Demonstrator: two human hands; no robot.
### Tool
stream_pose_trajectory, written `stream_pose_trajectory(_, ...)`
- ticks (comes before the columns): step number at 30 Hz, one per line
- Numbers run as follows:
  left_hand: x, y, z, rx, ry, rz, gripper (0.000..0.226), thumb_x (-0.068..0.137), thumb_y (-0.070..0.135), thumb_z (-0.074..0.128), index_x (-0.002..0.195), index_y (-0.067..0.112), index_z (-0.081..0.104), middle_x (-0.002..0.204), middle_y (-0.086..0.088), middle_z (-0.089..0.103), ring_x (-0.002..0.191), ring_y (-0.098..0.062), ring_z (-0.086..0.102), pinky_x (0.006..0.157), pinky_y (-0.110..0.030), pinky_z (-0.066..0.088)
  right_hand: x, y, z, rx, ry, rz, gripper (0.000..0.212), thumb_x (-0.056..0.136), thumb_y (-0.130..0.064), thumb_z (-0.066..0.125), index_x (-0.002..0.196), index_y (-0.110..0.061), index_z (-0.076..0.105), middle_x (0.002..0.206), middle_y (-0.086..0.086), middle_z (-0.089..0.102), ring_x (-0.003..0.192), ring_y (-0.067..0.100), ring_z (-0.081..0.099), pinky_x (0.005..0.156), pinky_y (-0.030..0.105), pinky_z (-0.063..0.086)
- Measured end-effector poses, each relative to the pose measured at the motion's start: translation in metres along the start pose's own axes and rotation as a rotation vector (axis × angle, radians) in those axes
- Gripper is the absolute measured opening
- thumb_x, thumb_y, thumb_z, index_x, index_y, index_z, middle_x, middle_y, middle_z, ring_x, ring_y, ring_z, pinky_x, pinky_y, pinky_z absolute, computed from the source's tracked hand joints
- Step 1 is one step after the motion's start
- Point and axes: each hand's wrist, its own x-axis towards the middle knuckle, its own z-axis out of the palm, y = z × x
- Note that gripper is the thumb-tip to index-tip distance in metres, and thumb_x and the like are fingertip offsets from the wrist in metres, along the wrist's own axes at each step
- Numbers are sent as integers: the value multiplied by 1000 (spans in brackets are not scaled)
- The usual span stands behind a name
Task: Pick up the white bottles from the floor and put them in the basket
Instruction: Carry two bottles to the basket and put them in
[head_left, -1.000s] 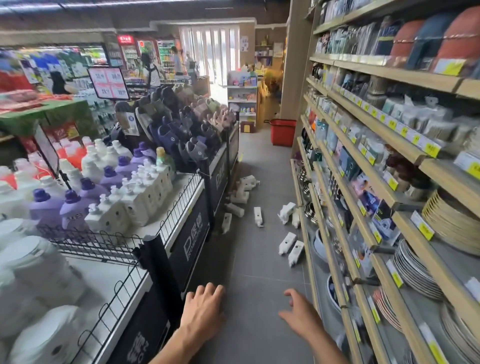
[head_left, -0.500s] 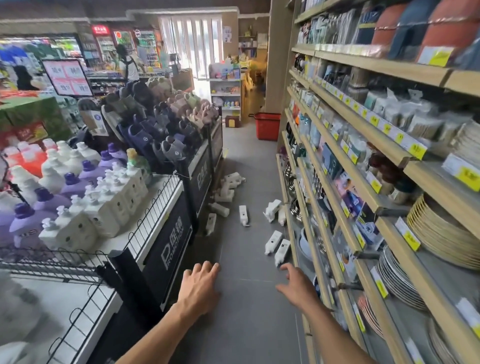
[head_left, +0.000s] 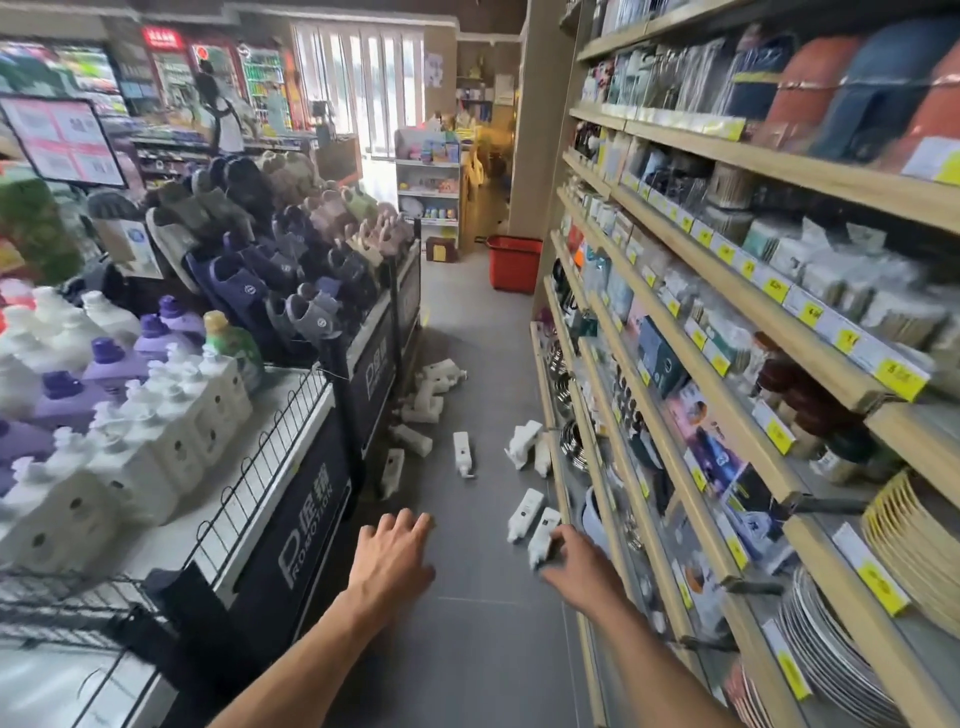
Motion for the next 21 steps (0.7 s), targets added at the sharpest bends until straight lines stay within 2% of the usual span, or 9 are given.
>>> stream_pose_trajectory(6, 64, -11, -2, 11, -19, 21, 64, 85, 45, 59, 144, 32, 37, 135, 3, 48, 126, -24, 46, 98, -39, 38, 55, -12, -5, 29, 20, 21, 53, 84, -30, 68, 134, -28, 52, 133, -3, 60, 116, 20, 60, 86, 30, 48)
stream_pose_trajectory(10, 106, -5, 8, 0, -81, 30, 66, 85, 45, 58, 145, 31, 36, 135, 2, 47, 127, -24, 45, 98, -40, 38, 87, -12, -5, 52, 22, 34, 50, 86, -28, 66, 134, -27, 52, 133, -4, 58, 116, 20, 59, 80, 28, 43)
stream_pose_trajectory(14, 151, 0, 15, -6, -104, 20, 68, 85, 44, 59, 147, 30, 34, 137, 2, 46, 129, -24, 44, 100, -39, 38, 132, -5, -13, 74, -2, 40, 51, 84, -28, 66, 133, -28, 51, 132, -2, 59, 116, 21, 60, 87, 31, 50)
stream_pose_trajectory(21, 219, 17, 16, -20, -135, -16, 68, 86, 43, 60, 147, 31, 33, 139, 2, 46, 130, -24, 44, 101, -40, 37, 204, 17, -30, 81, -28, 64, 52, 83, -31, 69, 132, -30, 53, 129, 0, 59, 110, 20, 61, 87, 33, 52)
